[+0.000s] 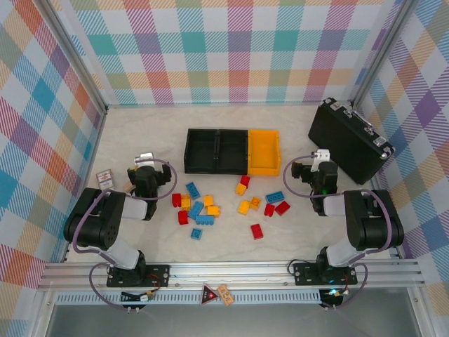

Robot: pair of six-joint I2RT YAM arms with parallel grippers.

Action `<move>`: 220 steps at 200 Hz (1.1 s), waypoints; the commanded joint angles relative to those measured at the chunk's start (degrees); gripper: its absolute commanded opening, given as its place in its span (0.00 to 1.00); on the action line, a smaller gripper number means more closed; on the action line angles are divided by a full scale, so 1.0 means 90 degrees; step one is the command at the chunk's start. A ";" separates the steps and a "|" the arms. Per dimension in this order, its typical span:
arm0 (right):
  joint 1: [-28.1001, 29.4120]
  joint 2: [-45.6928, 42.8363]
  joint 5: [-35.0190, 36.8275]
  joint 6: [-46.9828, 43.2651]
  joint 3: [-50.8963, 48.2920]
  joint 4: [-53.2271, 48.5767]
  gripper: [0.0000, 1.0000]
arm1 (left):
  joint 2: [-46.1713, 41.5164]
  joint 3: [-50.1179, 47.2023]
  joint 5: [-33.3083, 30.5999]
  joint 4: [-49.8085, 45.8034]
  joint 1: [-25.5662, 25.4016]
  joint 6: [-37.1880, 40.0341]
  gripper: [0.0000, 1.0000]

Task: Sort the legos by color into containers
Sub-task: Pick up the lego from the center of the table.

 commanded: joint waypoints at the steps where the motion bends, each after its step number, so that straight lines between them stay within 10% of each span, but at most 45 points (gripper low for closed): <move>1: -0.0034 -0.0020 -0.0097 0.0056 0.0119 0.0032 0.99 | -0.0009 0.0056 0.0096 0.0025 0.0065 -0.0064 0.99; 102: -0.0039 -0.0057 -0.0032 0.0079 0.0103 0.0071 0.99 | -0.0052 0.0027 0.0085 0.0082 0.0079 -0.0032 1.00; 184: -0.0034 -0.1734 -0.0448 0.0449 0.1065 -0.2766 0.99 | -0.1736 0.1399 -0.0127 -0.3471 0.0011 -0.0692 0.99; 220: -0.0044 -0.2447 -0.0555 0.2236 0.1893 -0.4515 0.99 | -0.2686 0.1213 0.1345 -0.3377 0.0021 -0.2139 1.00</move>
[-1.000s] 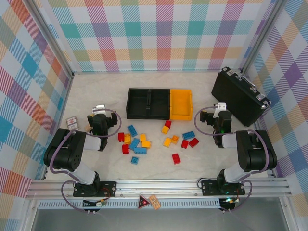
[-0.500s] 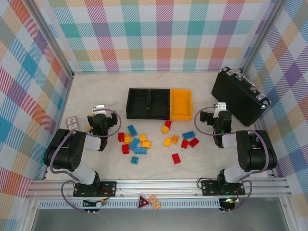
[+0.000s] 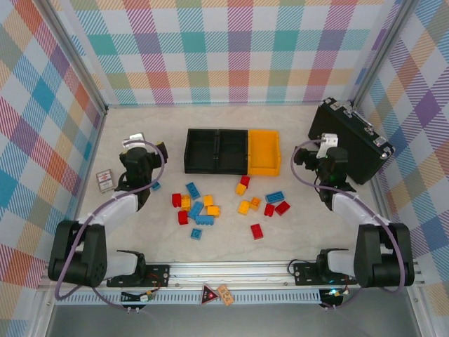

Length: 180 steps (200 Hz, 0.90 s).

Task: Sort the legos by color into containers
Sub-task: Pick up the lego from the center of the table.

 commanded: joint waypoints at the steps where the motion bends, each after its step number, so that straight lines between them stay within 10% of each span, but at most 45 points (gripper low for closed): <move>1: -0.0044 -0.0449 -0.0087 0.1689 0.0693 -0.1656 0.99 | -0.0597 -0.0179 0.1114 -0.0268 0.0021 -0.1291 1.00; 27: -0.0137 -0.0687 -0.0558 0.3209 0.1080 -0.3020 0.99 | -0.1087 -0.0056 0.1457 -0.1387 0.0031 -0.2979 1.00; 80: 0.0004 -0.0485 -0.2629 0.3211 0.1405 -0.4060 0.80 | -0.1664 0.0146 0.2692 -0.3125 -0.0181 -0.3040 0.87; 180: 0.1364 0.0280 -0.1161 0.2517 0.1982 -0.7210 0.69 | -0.2042 -0.0206 0.1603 -0.4605 -0.2966 -0.3585 0.70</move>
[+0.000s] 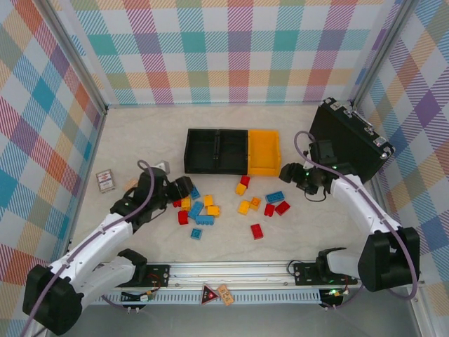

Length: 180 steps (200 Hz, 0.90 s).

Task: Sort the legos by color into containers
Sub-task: Pick up the lego from the center of the table.

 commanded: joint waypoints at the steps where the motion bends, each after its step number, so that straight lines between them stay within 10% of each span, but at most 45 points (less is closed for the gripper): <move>1: 0.0312 0.0150 0.0315 -0.0054 0.0020 -0.0706 0.68 | 0.0083 -0.0113 -0.0558 -0.0200 -0.0706 -0.0377 0.70; 180: 0.2805 0.2629 0.0678 0.1274 0.1289 -0.0469 0.63 | 0.1381 -0.0079 -0.1451 -0.0013 -0.2519 -0.0978 0.67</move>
